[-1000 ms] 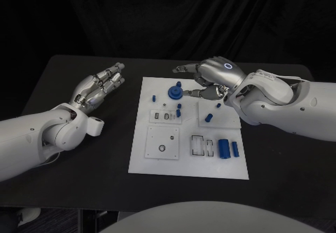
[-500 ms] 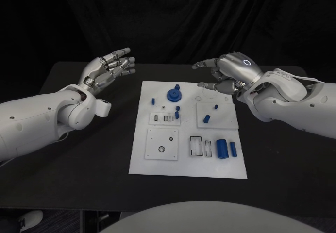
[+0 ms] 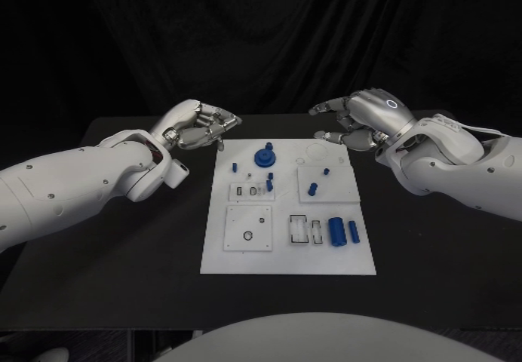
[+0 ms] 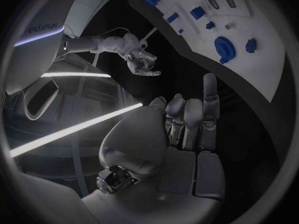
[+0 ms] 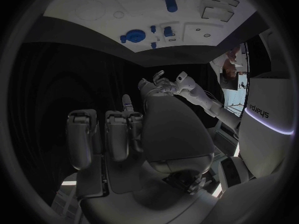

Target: Assemble the parts on the task board

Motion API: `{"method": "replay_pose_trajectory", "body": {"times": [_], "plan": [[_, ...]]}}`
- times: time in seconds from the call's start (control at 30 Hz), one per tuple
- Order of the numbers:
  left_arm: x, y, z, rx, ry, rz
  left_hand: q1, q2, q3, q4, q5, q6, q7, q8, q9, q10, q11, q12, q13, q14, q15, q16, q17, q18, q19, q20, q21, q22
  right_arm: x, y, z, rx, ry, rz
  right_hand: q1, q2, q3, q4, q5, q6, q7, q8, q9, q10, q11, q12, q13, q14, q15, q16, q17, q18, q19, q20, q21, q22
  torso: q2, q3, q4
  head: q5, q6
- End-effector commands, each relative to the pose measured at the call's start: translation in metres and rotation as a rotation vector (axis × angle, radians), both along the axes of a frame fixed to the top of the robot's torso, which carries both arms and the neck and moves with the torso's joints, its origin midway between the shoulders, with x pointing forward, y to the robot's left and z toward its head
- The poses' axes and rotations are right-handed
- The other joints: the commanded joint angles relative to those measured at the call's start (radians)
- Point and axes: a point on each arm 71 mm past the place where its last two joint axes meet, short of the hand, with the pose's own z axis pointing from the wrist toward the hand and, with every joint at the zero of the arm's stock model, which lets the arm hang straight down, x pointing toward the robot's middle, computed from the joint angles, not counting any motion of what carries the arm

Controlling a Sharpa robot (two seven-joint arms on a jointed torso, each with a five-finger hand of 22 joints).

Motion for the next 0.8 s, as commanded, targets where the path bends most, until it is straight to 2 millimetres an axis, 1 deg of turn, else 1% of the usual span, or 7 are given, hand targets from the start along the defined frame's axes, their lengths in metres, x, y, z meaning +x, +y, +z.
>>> {"method": "replay_pose_trajectory", "body": {"times": [0.03, 0.07, 0.13, 0.27, 0.5, 0.6, 0.8], "plan": [[-0.002, -0.005, -0.004, 0.225, -0.089, 0.052, -0.037, -0.009, 0.009, -0.005, -0.011, 0.035, -0.008, 0.019, 0.011, 0.247, -0.007, 0.209, 0.280, 0.223, -0.009, 0.107, 0.288, -0.050, 0.125, -0.008, 0.253, 0.308, 0.003, -0.002, -0.004, 0.003, 0.020, -0.040, 0.002, 0.008, -0.002, 0.004, 0.004, 0.007, -0.002, 0.006, -0.001, 0.102, 0.007, 0.003, 0.263, 0.104, 0.006, 0.003, 0.263, -0.016, 0.107, 0.002, 0.003, 0.263, -0.018, 0.0035, -0.0025, 0.001, 0.000], [-0.004, -0.007, -0.005, 0.247, -0.093, 0.058, -0.059, -0.015, 0.006, 0.000, -0.022, 0.069, -0.021, 0.038, 0.025, 0.314, -0.018, 0.246, 0.320, 0.286, -0.021, 0.118, 0.347, -0.065, 0.216, -0.013, 0.358, 0.455, 0.003, -0.002, -0.005, 0.002, 0.023, -0.042, 0.001, 0.009, -0.002, 0.005, 0.004, 0.010, -0.001, 0.007, -0.001, 0.102, 0.008, 0.003, 0.263, 0.104, 0.007, 0.003, 0.263, -0.016, 0.107, 0.003, 0.003, 0.263, -0.018, 0.0035, -0.0029, 0.002, 0.000], [-0.008, -0.010, -0.006, 0.299, -0.093, 0.072, -0.092, -0.019, 0.005, 0.000, -0.041, 0.108, -0.038, 0.064, 0.055, 0.314, -0.036, 0.246, 0.320, 0.286, -0.036, 0.118, 0.347, -0.093, 0.361, -0.022, 0.486, 0.669, 0.004, 0.000, -0.007, 0.000, 0.030, -0.045, 0.000, 0.010, -0.002, 0.005, 0.004, 0.011, 0.000, 0.007, -0.001, 0.102, 0.008, 0.003, 0.263, 0.104, 0.007, 0.003, 0.263, -0.016, 0.107, 0.003, 0.003, 0.263, -0.020, 0.0035, -0.0072, 0.005, 0.000], [-0.014, -0.015, -0.012, 0.400, -0.042, 0.115, -0.165, -0.024, -0.018, -0.001, -0.085, 0.134, -0.055, 0.097, 0.110, 0.314, -0.053, 0.246, 0.320, 0.286, -0.055, 0.118, 0.347, -0.112, 0.443, -0.033, 0.544, 0.779, 0.006, 0.003, -0.010, -0.001, 0.048, -0.048, -0.002, 0.012, -0.002, 0.006, 0.004, 0.014, 0.001, 0.008, -0.002, 0.102, 0.009, 0.003, 0.263, 0.104, 0.008, 0.003, 0.263, -0.016, 0.107, 0.004, 0.003, 0.263, -0.026, 0.0048, -0.0206, 0.014, 0.000], [-0.017, -0.028, -0.028, 0.580, 0.137, 0.164, -0.254, -0.029, -0.055, -0.004, -0.131, 0.120, -0.074, 0.177, 0.264, 0.314, -0.072, 0.246, 0.320, 0.286, -0.075, 0.118, 0.347, -0.120, 0.482, -0.053, 0.562, 0.824, 0.008, 0.007, -0.014, -0.013, 0.077, -0.054, -0.005, 0.014, -0.002, 0.008, 0.006, 0.016, 0.002, 0.008, -0.002, 0.102, 0.011, 0.003, 0.263, 0.104, 0.009, 0.003, 0.263, -0.016, 0.107, 0.005, 0.003, 0.263, -0.035, 0.0005, -0.0331, 0.018, 0.000], [-0.017, -0.036, -0.034, 0.649, 0.196, 0.162, -0.273, -0.028, -0.064, -0.005, -0.140, 0.094, -0.083, 0.227, 0.364, 0.314, -0.079, 0.246, 0.320, 0.286, -0.084, 0.118, 0.347, -0.120, 0.484, -0.060, 0.560, 0.826, 0.008, 0.005, -0.015, -0.021, 0.094, -0.063, -0.006, 0.015, -0.002, 0.008, 0.007, 0.018, 0.003, 0.008, -0.003, 0.102, 0.011, 0.003, 0.263, 0.104, 0.010, 0.003, 0.263, -0.016, 0.107, 0.006, 0.003, 0.263, -0.044, -0.0010, -0.0464, 0.022, 0.000], [-0.017, -0.054, -0.039, 0.719, 0.244, 0.150, -0.290, -0.027, -0.069, -0.005, -0.138, 0.064, -0.096, 0.307, 0.538, 0.314, -0.094, 0.246, 0.320, 0.286, -0.096, 0.118, 0.347, -0.121, 0.492, -0.073, 0.557, 0.835, 0.005, -0.004, -0.017, -0.031, 0.120, -0.090, -0.009, 0.017, -0.003, 0.010, 0.008, 0.022, 0.004, 0.009, -0.003, 0.102, 0.012, 0.003, 0.263, 0.104, 0.011, 0.003, 0.263, -0.016, 0.107, 0.007, 0.003, 0.263, -0.048, 0.0030, -0.0638, 0.034, 0.000]]}}
